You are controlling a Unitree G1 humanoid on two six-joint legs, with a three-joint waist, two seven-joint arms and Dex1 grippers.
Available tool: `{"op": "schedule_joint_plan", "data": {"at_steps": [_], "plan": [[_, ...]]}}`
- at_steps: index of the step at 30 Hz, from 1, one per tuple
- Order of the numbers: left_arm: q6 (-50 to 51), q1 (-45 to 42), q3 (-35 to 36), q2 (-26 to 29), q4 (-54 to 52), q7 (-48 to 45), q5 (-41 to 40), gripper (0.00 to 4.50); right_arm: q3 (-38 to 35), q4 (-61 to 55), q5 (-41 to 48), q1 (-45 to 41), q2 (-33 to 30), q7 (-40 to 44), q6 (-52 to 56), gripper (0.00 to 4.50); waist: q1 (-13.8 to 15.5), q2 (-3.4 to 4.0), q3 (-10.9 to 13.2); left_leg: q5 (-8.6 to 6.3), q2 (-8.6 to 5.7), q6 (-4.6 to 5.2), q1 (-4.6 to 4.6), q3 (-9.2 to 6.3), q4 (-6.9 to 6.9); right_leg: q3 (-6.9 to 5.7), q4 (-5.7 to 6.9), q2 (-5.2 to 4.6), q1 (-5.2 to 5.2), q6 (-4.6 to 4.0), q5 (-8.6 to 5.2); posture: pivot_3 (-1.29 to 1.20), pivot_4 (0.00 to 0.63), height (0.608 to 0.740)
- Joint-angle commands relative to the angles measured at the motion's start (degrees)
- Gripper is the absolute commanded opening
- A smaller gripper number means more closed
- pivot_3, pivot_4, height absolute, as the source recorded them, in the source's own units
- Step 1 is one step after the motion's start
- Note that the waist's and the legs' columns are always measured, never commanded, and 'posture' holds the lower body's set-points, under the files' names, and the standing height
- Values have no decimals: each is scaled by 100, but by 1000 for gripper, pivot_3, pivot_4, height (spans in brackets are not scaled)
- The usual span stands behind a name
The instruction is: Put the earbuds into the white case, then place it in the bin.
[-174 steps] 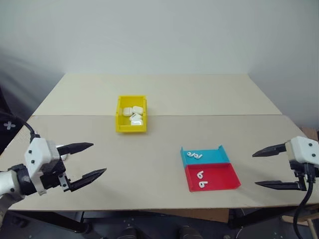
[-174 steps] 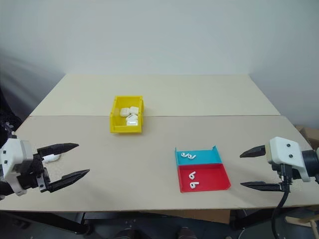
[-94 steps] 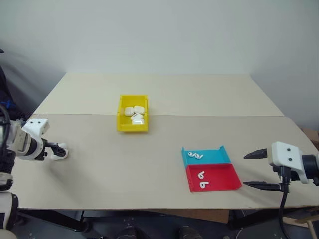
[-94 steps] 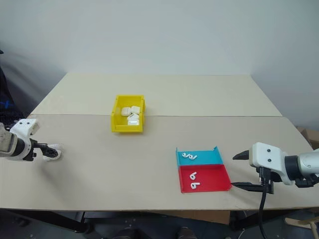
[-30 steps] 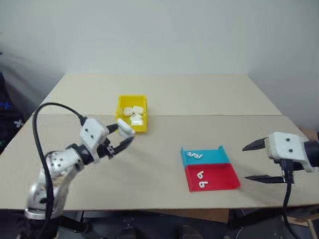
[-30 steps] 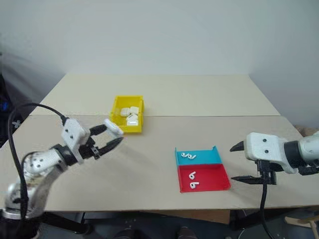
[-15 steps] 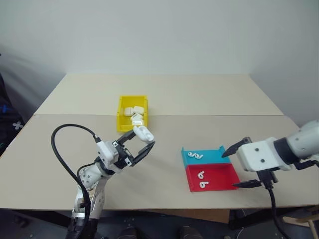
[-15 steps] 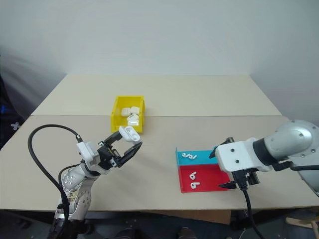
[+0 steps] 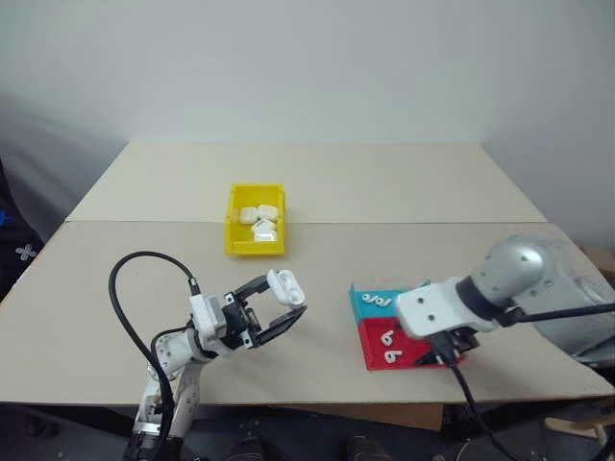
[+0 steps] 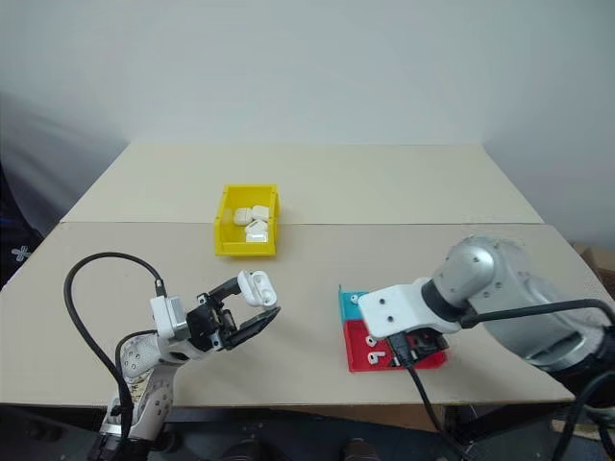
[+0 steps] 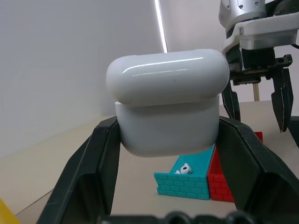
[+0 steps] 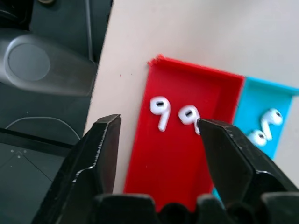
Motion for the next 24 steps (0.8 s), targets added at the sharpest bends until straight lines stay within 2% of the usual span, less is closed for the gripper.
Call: {"op": "schedule_joint_plan", "data": {"at_steps": [1, 24], "plan": [[-172, 8, -59, -7, -262, 123, 100, 2769, 200, -43, -412, -40, 122, -102, 60, 3283, -1, 0, 0, 0, 0, 0, 0, 0, 0, 0, 0, 0, -1, 0, 0, 0, 150, 740], [26, 69, -203, 166, -491, 434, 188, 2769, 708, 284, -1266, 170, 730, -63, -171, 3283, -5, 0, 0, 0, 0, 0, 0, -1, -1, -2, 0, 1, 0, -2, 0, 0, 150, 740]]}}
